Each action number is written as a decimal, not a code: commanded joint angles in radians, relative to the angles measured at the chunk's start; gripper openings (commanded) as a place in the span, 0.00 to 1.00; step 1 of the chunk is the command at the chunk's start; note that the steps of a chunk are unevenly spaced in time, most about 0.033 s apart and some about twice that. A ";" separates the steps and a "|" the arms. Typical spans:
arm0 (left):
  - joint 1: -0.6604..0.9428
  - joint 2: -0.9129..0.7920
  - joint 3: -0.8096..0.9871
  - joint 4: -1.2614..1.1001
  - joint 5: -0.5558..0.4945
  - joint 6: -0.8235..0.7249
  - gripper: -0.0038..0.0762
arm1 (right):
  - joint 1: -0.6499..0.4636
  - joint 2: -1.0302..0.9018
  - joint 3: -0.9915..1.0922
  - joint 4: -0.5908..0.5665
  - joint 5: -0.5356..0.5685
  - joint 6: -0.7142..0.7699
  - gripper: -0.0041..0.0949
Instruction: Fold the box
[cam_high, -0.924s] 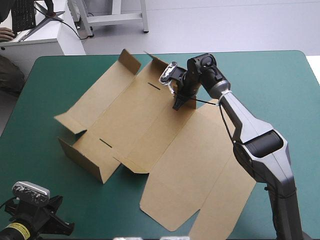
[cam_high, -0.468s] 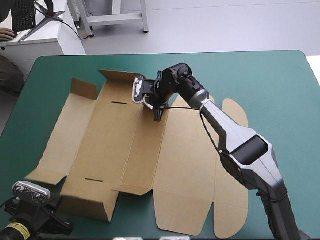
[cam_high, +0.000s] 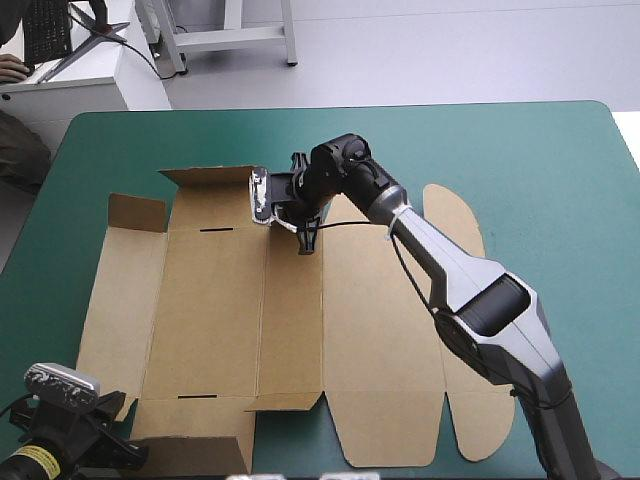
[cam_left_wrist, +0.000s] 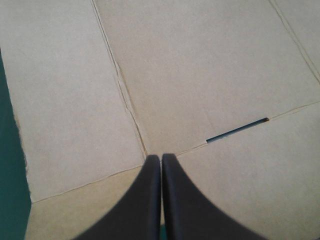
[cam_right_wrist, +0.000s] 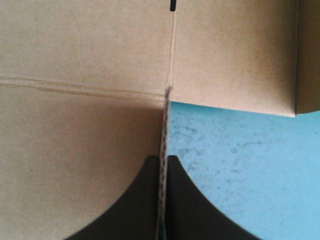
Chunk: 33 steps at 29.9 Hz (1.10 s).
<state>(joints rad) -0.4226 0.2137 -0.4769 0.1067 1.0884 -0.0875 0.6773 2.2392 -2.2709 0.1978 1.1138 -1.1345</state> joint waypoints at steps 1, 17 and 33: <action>-0.005 0.013 -0.024 0.006 -0.053 -0.006 0.04 | -0.002 -0.072 -0.034 0.015 -0.016 0.024 0.03; -0.005 0.013 -0.024 0.008 -0.053 -0.010 0.04 | -0.017 -0.130 -0.034 -0.124 -0.043 0.204 0.44; -0.005 0.013 -0.024 0.008 -0.053 -0.010 0.04 | -0.383 -0.514 0.094 -0.404 0.104 0.636 0.10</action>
<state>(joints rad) -0.4226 0.2137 -0.4769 0.1077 1.0884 -0.0875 0.3751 1.8500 -2.1969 -0.1807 1.2060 -0.5424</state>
